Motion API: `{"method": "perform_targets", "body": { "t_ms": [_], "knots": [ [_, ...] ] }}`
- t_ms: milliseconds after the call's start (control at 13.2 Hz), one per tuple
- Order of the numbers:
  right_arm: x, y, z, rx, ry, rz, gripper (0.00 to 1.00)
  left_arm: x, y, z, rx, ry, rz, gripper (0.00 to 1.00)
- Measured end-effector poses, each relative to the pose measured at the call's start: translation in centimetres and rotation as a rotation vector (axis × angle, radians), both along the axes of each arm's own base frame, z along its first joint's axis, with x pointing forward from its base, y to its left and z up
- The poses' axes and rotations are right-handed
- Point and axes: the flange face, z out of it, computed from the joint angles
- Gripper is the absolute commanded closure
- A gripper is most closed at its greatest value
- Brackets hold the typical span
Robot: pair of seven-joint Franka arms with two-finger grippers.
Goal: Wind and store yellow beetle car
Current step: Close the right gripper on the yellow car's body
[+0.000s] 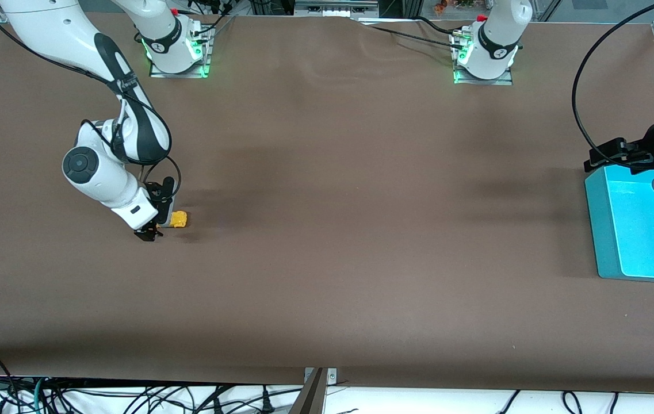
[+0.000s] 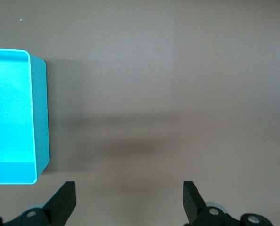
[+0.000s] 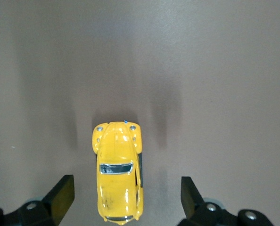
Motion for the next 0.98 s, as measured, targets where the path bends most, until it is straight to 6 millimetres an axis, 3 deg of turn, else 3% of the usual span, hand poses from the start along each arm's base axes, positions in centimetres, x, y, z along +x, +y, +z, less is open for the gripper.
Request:
{"method": "perform_targets", "body": {
  "t_ms": [76, 227, 530, 757, 984],
  "knots": [
    [-0.34, -0.03, -0.38, 0.001, -0.006, 0.002, 0.01, 0.0, 0.0, 0.0, 0.0, 0.0, 0.0, 0.0],
    [-0.78, -0.08, -0.85, 0.002, -0.013, 0.003, 0.16, 0.0, 0.0, 0.0, 0.0, 0.0, 0.0, 0.0],
    [-1.21, -0.13, -1.27, 0.002, -0.02, 0.003, 0.69, 0.0, 0.01, 0.0, 0.0, 0.0, 0.0, 0.0],
    [-1.16, -0.13, -1.07, 0.003, -0.024, 0.003, 0.81, 0.0, 0.01, 0.0, 0.0, 0.0, 0.0, 0.0],
    [-1.17, -0.15, -1.13, 0.003, -0.023, 0.003, 0.83, 0.0, 0.03, 0.0, 0.0, 0.0, 0.0, 0.0]
  ]
}}
